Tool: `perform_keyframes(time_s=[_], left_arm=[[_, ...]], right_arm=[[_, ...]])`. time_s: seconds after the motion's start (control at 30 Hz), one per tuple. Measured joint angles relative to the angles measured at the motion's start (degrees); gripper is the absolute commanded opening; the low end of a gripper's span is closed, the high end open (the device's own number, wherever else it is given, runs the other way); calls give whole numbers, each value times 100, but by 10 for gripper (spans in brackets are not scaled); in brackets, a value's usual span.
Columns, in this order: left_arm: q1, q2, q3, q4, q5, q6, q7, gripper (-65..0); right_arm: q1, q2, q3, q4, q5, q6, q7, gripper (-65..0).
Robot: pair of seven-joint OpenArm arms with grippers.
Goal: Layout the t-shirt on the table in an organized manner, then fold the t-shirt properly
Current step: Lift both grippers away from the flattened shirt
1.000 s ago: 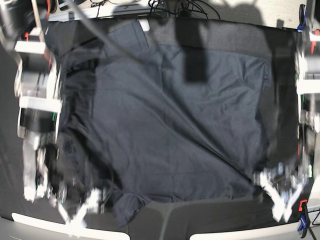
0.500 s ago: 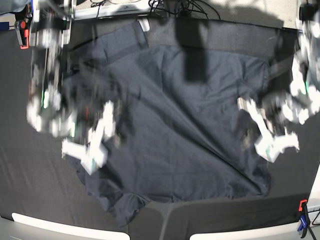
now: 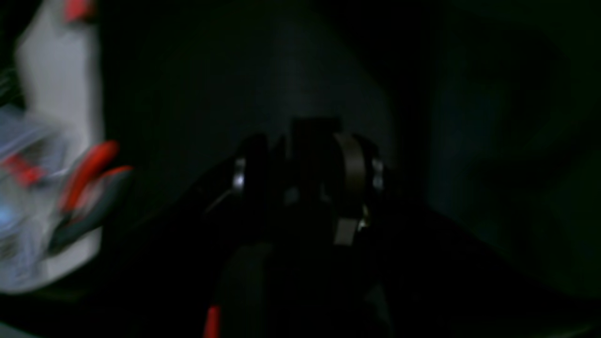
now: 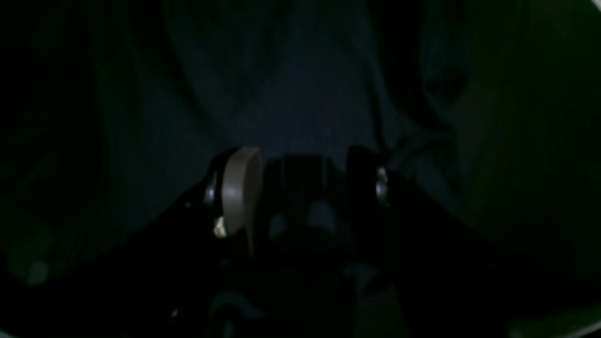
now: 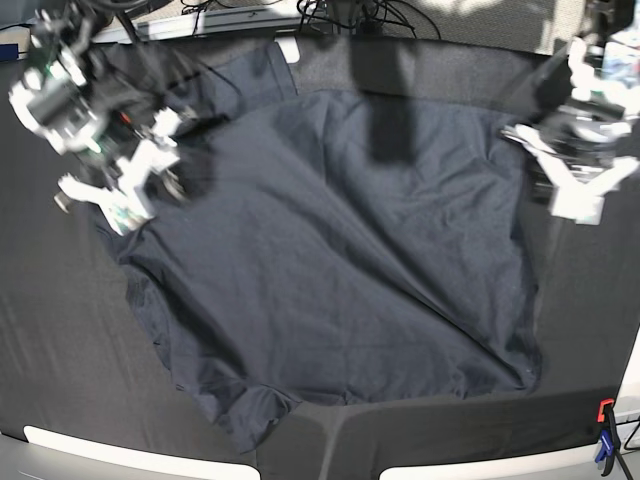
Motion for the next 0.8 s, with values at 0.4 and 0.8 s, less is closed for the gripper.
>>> perform_keyframes(time_s=[0.4, 0.8], left_arm=[[-212, 542, -507, -1401, -1539, -669, -450, -450], [-197, 743, -509, -1478, -1891, -1342, -367, -450]], right_arm=[[-127, -13, 212, 0, 422, -2, 4, -364], [-129, -13, 212, 0, 422, -2, 4, -364]])
